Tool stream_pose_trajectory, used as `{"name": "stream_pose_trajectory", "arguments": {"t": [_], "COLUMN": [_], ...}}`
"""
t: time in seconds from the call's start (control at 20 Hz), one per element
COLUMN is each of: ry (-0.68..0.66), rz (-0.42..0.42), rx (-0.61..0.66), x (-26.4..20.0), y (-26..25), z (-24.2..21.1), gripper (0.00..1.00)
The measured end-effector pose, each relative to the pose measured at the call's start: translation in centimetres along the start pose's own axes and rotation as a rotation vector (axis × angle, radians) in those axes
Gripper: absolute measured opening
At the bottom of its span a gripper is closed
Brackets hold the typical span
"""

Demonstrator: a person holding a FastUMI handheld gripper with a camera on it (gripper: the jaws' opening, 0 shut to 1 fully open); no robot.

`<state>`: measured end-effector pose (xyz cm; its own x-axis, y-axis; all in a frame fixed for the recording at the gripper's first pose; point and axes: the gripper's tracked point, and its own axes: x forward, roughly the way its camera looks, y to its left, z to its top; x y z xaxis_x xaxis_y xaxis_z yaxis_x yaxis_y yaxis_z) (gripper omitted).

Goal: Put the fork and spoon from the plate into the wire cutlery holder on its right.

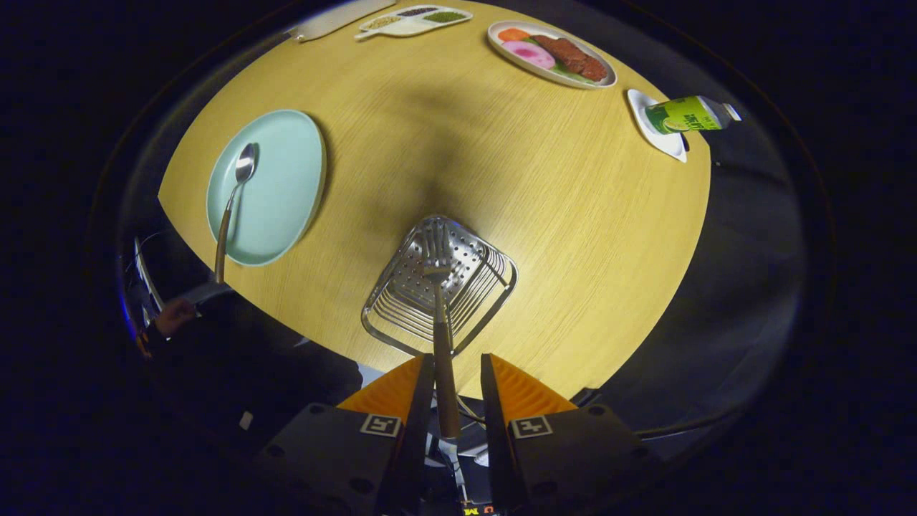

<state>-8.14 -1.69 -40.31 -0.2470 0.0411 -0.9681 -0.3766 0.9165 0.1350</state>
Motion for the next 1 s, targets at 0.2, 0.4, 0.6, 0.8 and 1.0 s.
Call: {"name": "stream_pose_trajectory", "arguments": {"t": [0.2,0.4,0.6,0.8,1.0], "ry": [-0.193,-0.396,-0.704,-0.85,-0.831], "rz": [-0.06,-0.096,-0.142,-0.08,0.07], "rx": [0.055,0.1,0.172,0.196,0.14], "x": [-1.5,-3.6,-7.7,-10.0,-8.9], "y": [-0.3,1.3,3.2,8.0,15.9], "z": [0.4,1.7,5.1,6.8,8.1], "gripper": [0.61,0.83,0.92,0.92,0.93]}}
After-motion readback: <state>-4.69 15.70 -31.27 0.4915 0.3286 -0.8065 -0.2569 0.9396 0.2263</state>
